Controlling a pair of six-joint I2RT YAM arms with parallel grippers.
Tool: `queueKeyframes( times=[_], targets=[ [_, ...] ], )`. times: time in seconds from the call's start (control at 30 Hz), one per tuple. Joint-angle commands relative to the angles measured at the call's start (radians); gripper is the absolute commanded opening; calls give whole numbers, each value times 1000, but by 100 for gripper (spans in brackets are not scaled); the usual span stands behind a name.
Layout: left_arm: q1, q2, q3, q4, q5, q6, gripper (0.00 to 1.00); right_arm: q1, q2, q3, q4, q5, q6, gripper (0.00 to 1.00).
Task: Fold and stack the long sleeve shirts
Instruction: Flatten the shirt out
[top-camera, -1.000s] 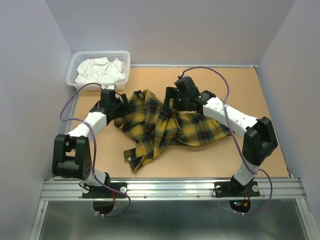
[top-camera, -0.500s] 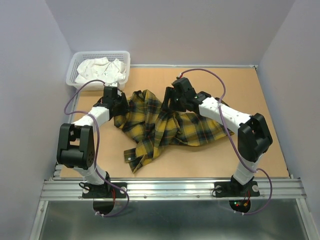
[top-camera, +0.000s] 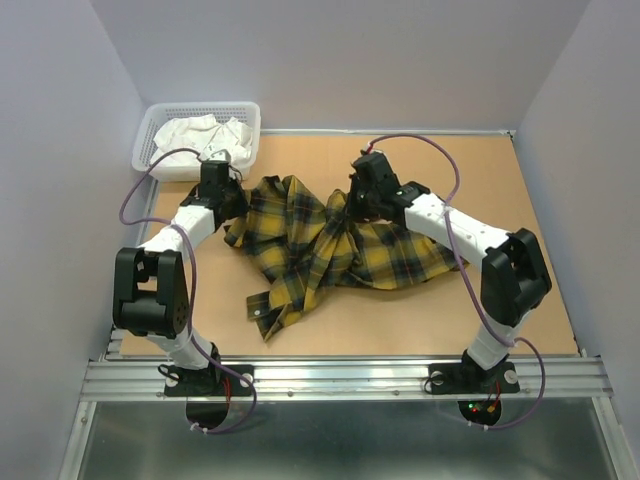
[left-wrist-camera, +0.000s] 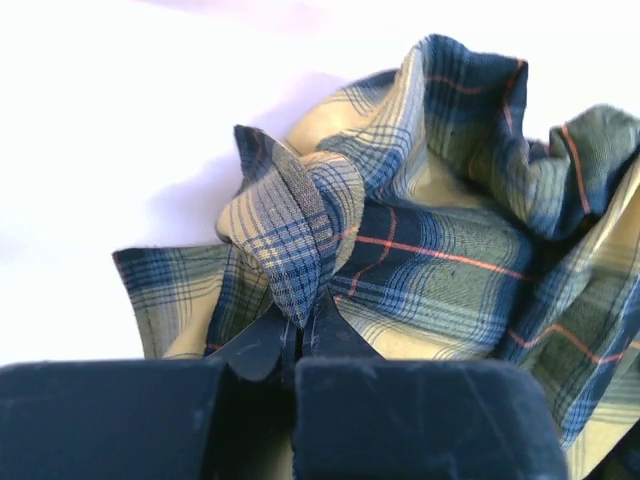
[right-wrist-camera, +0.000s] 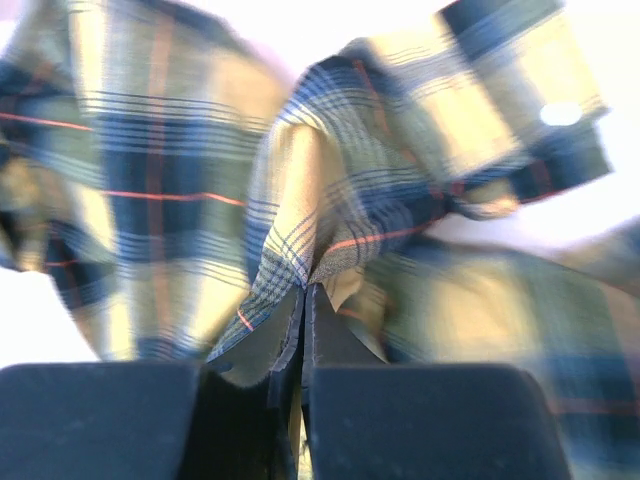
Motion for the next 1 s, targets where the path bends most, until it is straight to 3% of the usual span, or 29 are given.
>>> queueKeyframes(
  times=[0.0,0.17,0.33,0.6,0.8,0.83,0.87,0.97],
  targets=[
    [69,-61,63,-12,-96,-74,0,-60,-147,-24,31,98,-85,1],
    [107,-93,80,-5,-99,-133,0,-66,-323,10,-19,221,-266,1],
    [112,-139,82,1,-96,-165,0,-67,-496,4,-107,391,-317,1],
    [112,-208,-9,14,-39,-168,0,-67,-791,-131,-282,535,-197,1],
    [112,-242,-98,18,-27,-145,0,-66,-851,-232,-519,539,42,1],
    [112,-245,-107,17,-21,-141,0,-66,-853,-276,-544,497,71,7],
    [112,-245,-122,17,-4,-134,0,-66,-851,-295,-567,477,121,20],
    [112,-247,-147,14,20,-116,0,-66,-842,-337,-639,416,153,44]
  ],
)
